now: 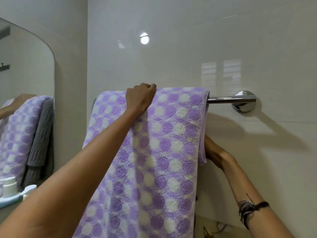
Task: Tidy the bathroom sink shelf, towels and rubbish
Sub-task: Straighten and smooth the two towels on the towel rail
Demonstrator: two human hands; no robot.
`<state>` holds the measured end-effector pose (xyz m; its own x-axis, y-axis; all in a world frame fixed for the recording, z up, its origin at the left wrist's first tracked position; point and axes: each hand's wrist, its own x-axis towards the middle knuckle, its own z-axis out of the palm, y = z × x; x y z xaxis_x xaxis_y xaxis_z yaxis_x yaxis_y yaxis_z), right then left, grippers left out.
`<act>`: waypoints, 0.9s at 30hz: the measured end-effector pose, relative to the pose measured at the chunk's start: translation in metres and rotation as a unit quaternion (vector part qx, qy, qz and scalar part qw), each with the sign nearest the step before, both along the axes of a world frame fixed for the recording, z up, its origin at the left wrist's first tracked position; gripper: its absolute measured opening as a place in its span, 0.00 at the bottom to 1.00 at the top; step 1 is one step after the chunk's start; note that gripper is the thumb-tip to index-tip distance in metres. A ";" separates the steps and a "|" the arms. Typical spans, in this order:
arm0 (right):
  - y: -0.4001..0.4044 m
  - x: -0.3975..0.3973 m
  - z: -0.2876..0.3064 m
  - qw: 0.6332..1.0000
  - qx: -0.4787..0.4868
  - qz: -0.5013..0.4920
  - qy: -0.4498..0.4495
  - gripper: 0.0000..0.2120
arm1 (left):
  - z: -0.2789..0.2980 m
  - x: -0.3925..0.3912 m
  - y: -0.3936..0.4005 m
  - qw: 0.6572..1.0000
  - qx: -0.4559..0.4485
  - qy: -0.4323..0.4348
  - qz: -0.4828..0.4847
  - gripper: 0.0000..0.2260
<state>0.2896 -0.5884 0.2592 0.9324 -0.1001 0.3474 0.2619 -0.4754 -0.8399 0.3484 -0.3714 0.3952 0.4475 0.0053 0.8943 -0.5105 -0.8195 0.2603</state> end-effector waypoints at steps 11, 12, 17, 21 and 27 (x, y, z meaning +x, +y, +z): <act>0.060 -0.042 0.019 0.872 0.107 -0.189 -0.438 0.11 | -0.047 -0.001 0.032 0.990 -0.082 -0.114 -0.028 0.13; 0.066 -0.046 0.022 0.882 0.117 -0.169 -0.424 0.10 | -0.049 0.000 0.035 0.988 -0.111 -0.105 -0.012 0.14; 0.089 -0.060 0.021 0.918 0.166 -0.098 -0.347 0.11 | -0.057 0.008 0.062 0.959 -0.284 0.005 0.007 0.21; 0.106 -0.066 0.015 0.926 0.099 -0.138 -0.339 0.23 | -0.075 0.011 0.088 0.926 -0.361 0.108 -0.026 0.30; 0.132 -0.072 0.012 0.876 -0.132 -0.270 -0.377 0.22 | -0.100 0.003 0.087 0.934 -0.342 0.103 0.016 0.31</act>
<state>0.2173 -0.4564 0.2709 0.2690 -0.2793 0.9218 0.3721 -0.8526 -0.3669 0.3510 -0.2848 0.2950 0.5990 0.5600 0.5723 -0.3696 -0.4407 0.8180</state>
